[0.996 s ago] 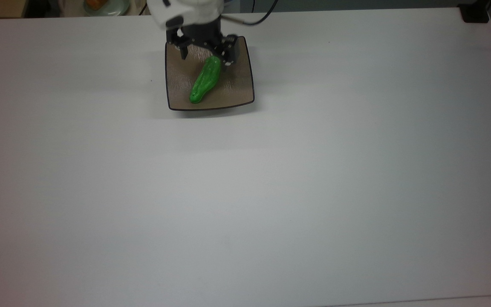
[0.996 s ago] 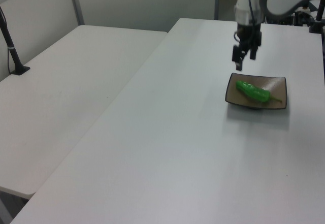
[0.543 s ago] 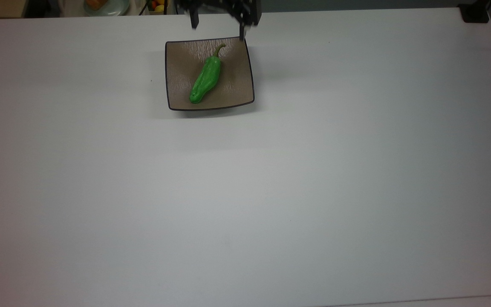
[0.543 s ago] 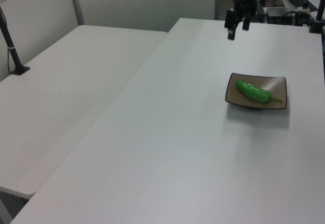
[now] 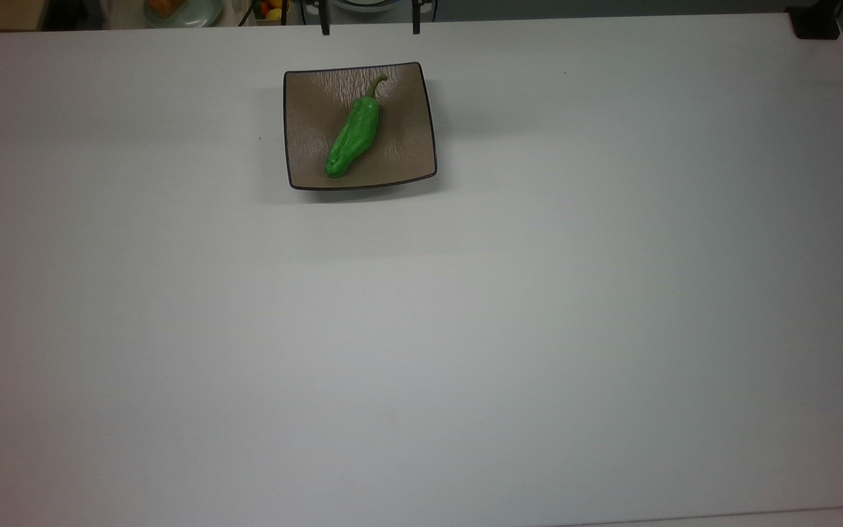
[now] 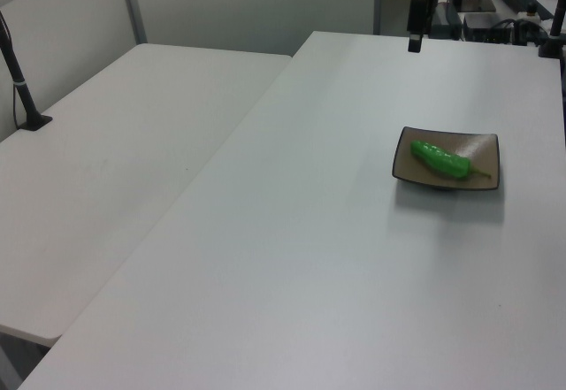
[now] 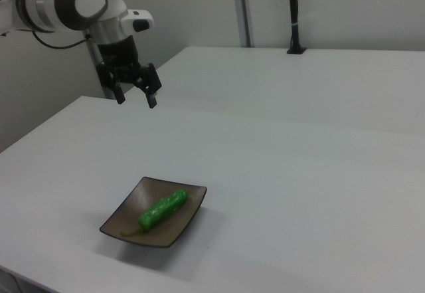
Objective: Chili peppers are placed on a ceramic plate
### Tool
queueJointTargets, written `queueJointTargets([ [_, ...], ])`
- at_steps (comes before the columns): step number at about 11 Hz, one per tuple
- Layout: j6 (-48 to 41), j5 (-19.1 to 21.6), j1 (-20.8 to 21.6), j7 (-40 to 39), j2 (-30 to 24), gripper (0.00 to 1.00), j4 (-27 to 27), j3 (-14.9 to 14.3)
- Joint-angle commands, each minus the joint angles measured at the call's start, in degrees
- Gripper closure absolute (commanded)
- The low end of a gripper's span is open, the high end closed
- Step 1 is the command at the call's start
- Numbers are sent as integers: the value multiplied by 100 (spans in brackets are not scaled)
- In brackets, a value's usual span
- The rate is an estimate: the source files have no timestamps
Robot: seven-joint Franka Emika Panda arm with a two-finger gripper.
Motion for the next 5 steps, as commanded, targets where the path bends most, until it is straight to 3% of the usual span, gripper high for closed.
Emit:
queueJointTargets([
  [1, 32, 419, 40, -1064, 61, 0, 64, -298],
  [2, 111, 612, 49, -1180, 27, 0, 38, -369],
  [5, 112, 649, 75, -1164, 44, 0, 55, -378],
])
